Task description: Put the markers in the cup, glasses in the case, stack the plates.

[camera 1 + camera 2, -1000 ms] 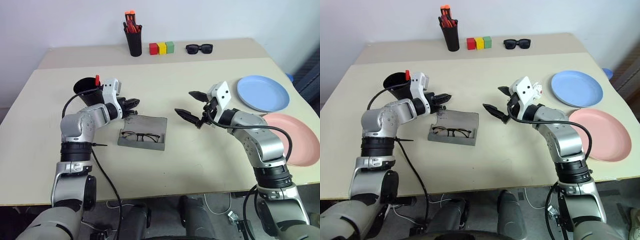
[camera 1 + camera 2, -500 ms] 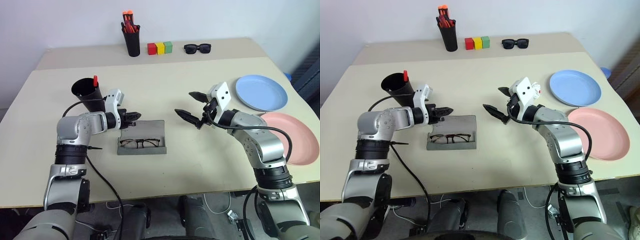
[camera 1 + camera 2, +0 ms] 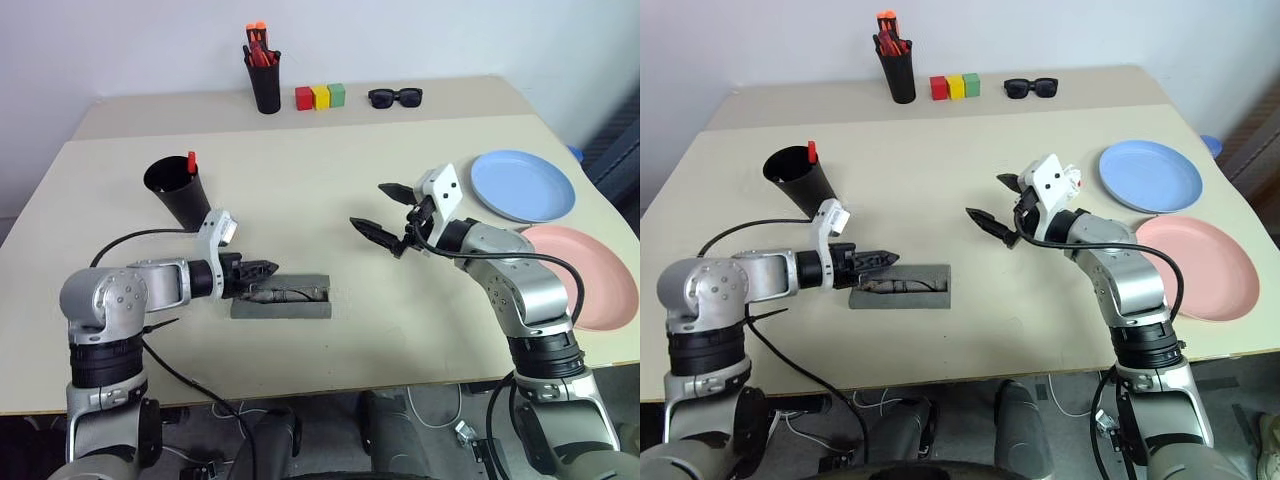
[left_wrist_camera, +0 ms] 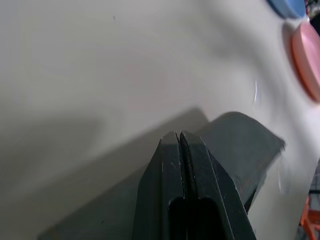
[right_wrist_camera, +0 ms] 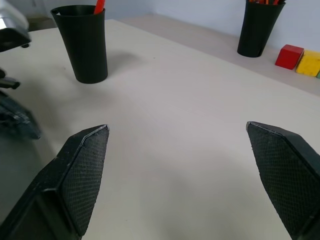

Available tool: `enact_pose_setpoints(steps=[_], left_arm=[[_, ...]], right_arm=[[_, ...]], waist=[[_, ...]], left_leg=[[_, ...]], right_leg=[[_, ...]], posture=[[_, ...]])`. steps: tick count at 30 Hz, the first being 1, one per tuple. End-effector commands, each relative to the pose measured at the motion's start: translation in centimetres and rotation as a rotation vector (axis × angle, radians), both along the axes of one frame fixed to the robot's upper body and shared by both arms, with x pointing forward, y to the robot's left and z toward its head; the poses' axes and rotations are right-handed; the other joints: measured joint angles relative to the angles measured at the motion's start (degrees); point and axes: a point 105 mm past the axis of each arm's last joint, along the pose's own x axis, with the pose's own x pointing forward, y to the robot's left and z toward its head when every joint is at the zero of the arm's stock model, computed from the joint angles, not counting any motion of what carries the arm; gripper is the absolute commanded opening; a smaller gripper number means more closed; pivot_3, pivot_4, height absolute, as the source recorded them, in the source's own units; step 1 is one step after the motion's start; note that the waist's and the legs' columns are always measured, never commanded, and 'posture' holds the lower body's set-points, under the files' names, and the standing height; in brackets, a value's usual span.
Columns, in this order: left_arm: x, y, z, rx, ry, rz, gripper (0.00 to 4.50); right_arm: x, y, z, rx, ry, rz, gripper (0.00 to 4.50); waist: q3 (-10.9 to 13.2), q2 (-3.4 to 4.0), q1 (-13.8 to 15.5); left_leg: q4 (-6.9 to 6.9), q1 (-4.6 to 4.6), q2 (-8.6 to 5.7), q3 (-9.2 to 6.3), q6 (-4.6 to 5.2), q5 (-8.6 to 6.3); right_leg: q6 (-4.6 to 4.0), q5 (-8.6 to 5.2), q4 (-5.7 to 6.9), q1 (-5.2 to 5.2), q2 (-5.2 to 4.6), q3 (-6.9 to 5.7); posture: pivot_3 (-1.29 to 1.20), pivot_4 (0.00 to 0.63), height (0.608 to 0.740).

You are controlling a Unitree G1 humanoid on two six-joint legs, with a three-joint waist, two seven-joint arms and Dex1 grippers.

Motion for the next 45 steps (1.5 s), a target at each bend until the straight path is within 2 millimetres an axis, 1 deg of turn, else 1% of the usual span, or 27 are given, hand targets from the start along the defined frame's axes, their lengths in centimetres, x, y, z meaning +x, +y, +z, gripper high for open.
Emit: enact_pose_setpoints(steps=[1, 7, 12, 16, 17, 19, 20, 21, 22, 23, 24, 25, 26, 29, 30, 32, 34, 35, 37, 39, 41, 44, 45], left_arm=[[-0.3, 0.7, 0.6, 0.045, -0.057, 0.035, 0.02], [-1.1, 0.9, 0.4, 0.143, -0.139, 0.037, 0.02], [-1.8, 1.2, 0.8, 0.159, -0.162, 0.045, 0.02], [-2.4, 1.4, 0.3, 0.173, -0.158, 0.044, 0.02], [-2.3, 1.2, 0.8, 0.158, -0.192, 0.039, 0.02], [-1.0, 0.6, 3.0, 0.101, -0.338, 0.070, 0.02], [-0.5, 0.5, 3.8, 0.078, -0.385, 0.090, 0.02], [0.1, 0.2, 5.7, 0.011, -0.458, 0.102, 0.02], [0.5, -0.1, 6.9, -0.036, -0.503, 0.106, 0.02], [0.3, -0.7, 8.2, -0.068, -0.557, 0.054, 0.26], [0.3, -1.0, 8.9, -0.078, -0.589, 0.022, 0.56], [0.3, -1.3, 9.6, -0.091, -0.622, -0.008, 0.90], [0.4, -1.5, 10.1, -0.092, -0.652, -0.030, 1.33], [0.3, -1.8, 10.4, -0.076, -0.704, -0.126, 2.98], [0.4, -1.8, 10.4, -0.077, -0.717, -0.152, 3.43], [0.1, -2.0, 10.1, -0.066, -0.741, -0.231, 4.47], [0.1, -1.9, 9.9, -0.064, -0.764, -0.277, 4.47], [0.1, -1.8, 9.7, -0.080, -0.758, -0.305, 4.47], [0.1, -1.2, 9.1, -0.143, -0.735, -0.343, 4.47], [-0.5, -1.0, 8.4, -0.170, -0.739, -0.415, 4.47], [-0.6, -1.0, 8.0, -0.145, -0.780, -0.456, 4.47], [-1.3, -1.2, 8.1, -0.216, -0.760, -0.515, 4.47], [-1.4, -1.2, 8.1, -0.216, -0.782, -0.533, 4.47]], right_arm=[[-0.3, 0.1, 1.3, 0.007, -0.055, 0.010, 4.50], [-0.3, 0.2, 1.2, 0.004, -0.055, 0.013, 4.50], [-0.2, 0.3, 1.2, 0.002, -0.056, 0.019, 4.50], [-0.1, 0.4, 1.2, 0.002, -0.057, 0.021, 4.50], [0.0, 0.4, 1.2, 0.002, -0.059, 0.022, 4.50], [0.2, 0.2, 1.3, 0.007, -0.064, 0.009, 4.50], [0.3, 0.1, 1.3, 0.010, -0.066, 0.003, 4.50], [0.5, -0.2, 1.6, 0.019, -0.071, -0.007, 4.50], [0.6, -0.3, 1.7, 0.025, -0.075, -0.013, 4.50], [0.8, -0.9, 2.0, 0.031, -0.084, -0.038, 4.50], [1.0, -1.4, 2.3, 0.037, -0.091, -0.061, 4.50], [1.2, -2.2, 2.5, 0.037, -0.095, -0.087, 4.50], [1.3, -2.8, 2.5, 0.031, -0.098, -0.111, 4.50], [1.1, -5.5, 2.6, -0.008, -0.104, -0.194, 4.50], [1.0, -6.4, 2.6, -0.020, -0.095, -0.224, 4.50], [0.4, -8.2, 2.3, -0.073, -0.062, -0.277, 4.50], [-0.3, -9.6, 1.8, -0.119, -0.036, -0.312, 4.50], [-1.0, -10.5, 1.4, -0.146, -0.011, -0.329, 4.50], [-2.3, -12.3, 0.3, -0.199, 0.060, -0.374, 4.50], [-3.4, -14.3, -1.1, -0.256, 0.140, -0.432, 4.50], [-4.3, -15.7, -1.5, -0.267, 0.170, -0.493, 4.50], [-5.2, -17.8, -2.2, -0.292, 0.224, -0.595, 4.50], [-5.5, -18.5, -2.5, -0.302, 0.240, -0.626, 4.50]], waist=[[0.00, 0.00, 0.04], [0.00, 0.00, -0.02], [0.00, 0.00, 0.17], [0.00, 0.00, 0.15], [0.00, 0.00, 0.15], [0.00, 0.00, 0.23], [0.00, 0.00, 0.36], [0.01, -0.02, 0.52], [0.01, -0.04, 0.65], [0.01, -0.04, 0.58], [0.01, -0.04, 0.43], [0.00, -0.03, 0.33], [0.00, -0.02, 0.30], [-0.01, -0.01, 0.19], [0.00, -0.01, 0.23], [0.00, -0.01, 0.27], [0.00, -0.01, 0.37], [0.00, -0.01, 0.42], [-0.01, 0.00, 0.47], [-0.01, 0.00, 0.42], [-0.01, 0.00, 0.32], [-0.01, 0.00, 0.26], [-0.01, 0.01, 0.30]], left_leg=[[0.00, 0.00, 0.00, 0.00, 0.00, 0.00], [-0.02, 0.01, 0.01, 0.01, 0.00, 0.00], [0.00, -0.01, 0.00, 0.00, 0.09, -0.05], [-0.01, 0.00, 0.00, 0.00, 0.09, -0.05], [0.00, 0.00, 0.00, 0.00, 0.09, -0.05], [0.00, 0.00, 0.00, 0.01, 0.09, -0.05], [0.00, -0.01, 0.01, 0.00, 0.09, -0.05], [0.01, -0.02, 0.00, 0.00, 0.08, -0.04], [0.03, -0.04, 0.00, -0.01, 0.08, -0.04], [0.06, -0.06, 0.00, -0.02, 0.02, -0.01], [0.07, -0.06, 0.00, -0.01, 0.00, 0.00], [0.05, -0.04, 0.00, 0.00, -0.02, 0.01], [0.02, -0.02, -0.01, 0.02, -0.02, 0.01], [-0.02, -0.01, -0.01, 0.09, -0.02, 0.01], [-0.03, -0.02, -0.01, 0.09, -0.02, 0.01], [-0.03, -0.04, -0.01, 0.10, 0.00, 0.00], [-0.03, -0.04, -0.01, 0.10, 0.13, -0.07], [-0.03, -0.04, -0.01, 0.10, 0.35, -0.19], [-0.02, -0.04, -0.01, 0.11, 0.38, -0.21], [0.00, -0.04, -0.01, 0.12, 0.40, -0.22], [0.01, -0.03, 0.00, 0.15, 0.42, -0.23], [0.03, -0.01, 0.04, 0.22, 0.42, -0.23], [0.04, -0.01, 0.05, 0.22, 0.43, -0.22]], right_leg=[[0.00, 0.00, 0.01, 0.00, 0.00, 0.00], [-0.01, 0.00, 0.01, 0.00, 0.00, 0.00], [-0.01, 0.00, 0.00, 0.01, 0.00, 0.00], [-0.01, 0.00, -0.01, 0.01, 0.00, 0.00], [-0.01, 0.00, 0.00, 0.01, 0.00, 0.00], [-0.01, 0.00, 0.00, 0.01, 0.00, 0.00], [-0.01, 0.00, -0.02, 0.01, 0.00, 0.00], [-0.02, 0.00, -0.02, 0.02, 0.00, 0.00], [-0.02, 0.00, -0.05, 0.03, -0.01, 0.00], [-0.03, 0.01, -0.06, 0.03, -0.01, -0.01], [-0.03, 0.01, -0.05, 0.03, 0.00, -0.01], [-0.03, 0.01, -0.06, 0.04, 0.00, -0.01], [-0.04, 0.01, -0.05, 0.04, 0.00, -0.01], [-0.04, 0.01, -0.09, 0.02, 0.00, 0.01], [-0.04, 0.01, -0.10, 0.02, 0.00, 0.01], [-0.03, 0.01, -0.13, 0.02, 0.00, 0.01], [-0.04, 0.01, -0.14, 0.02, 0.00, 0.01], [-0.04, 0.01, -0.14, 0.03, 0.00, 0.01], [-0.04, 0.01, -0.14, 0.04, 0.00, 0.01], [-0.03, 0.01, -0.15, 0.06, -0.01, 0.01], [-0.03, 0.01, -0.16, 0.07, -0.01, 0.02], [-0.03, 0.01, -0.15, 0.07, 0.00, 0.05], [-0.03, 0.01, -0.14, 0.08, 0.00, 0.06]], posture=[[0.00, 0.150, 0.740], [0.00, 0.150, 0.740], [0.00, 0.150, 0.740], [0.00, 0.150, 0.740], [0.00, 0.150, 0.740], [0.00, 0.150, 0.740], [0.00, 0.150, 0.740], [0.00, 0.150, 0.740], [0.00, 0.150, 0.740], [0.00, 0.150, 0.740], [0.00, 0.150, 0.740], [0.00, 0.150, 0.740], [0.00, 0.150, 0.740], [0.00, 0.150, 0.740], [0.00, 0.150, 0.740], [0.00, 0.150, 0.740], [0.00, 0.150, 0.740], [0.00, 0.150, 0.740], [0.00, 0.150, 0.740], [0.00, 0.150, 0.740], [0.00, 0.150, 0.740], [0.00, 0.150, 0.740], [0.00, 0.150, 0.740]])
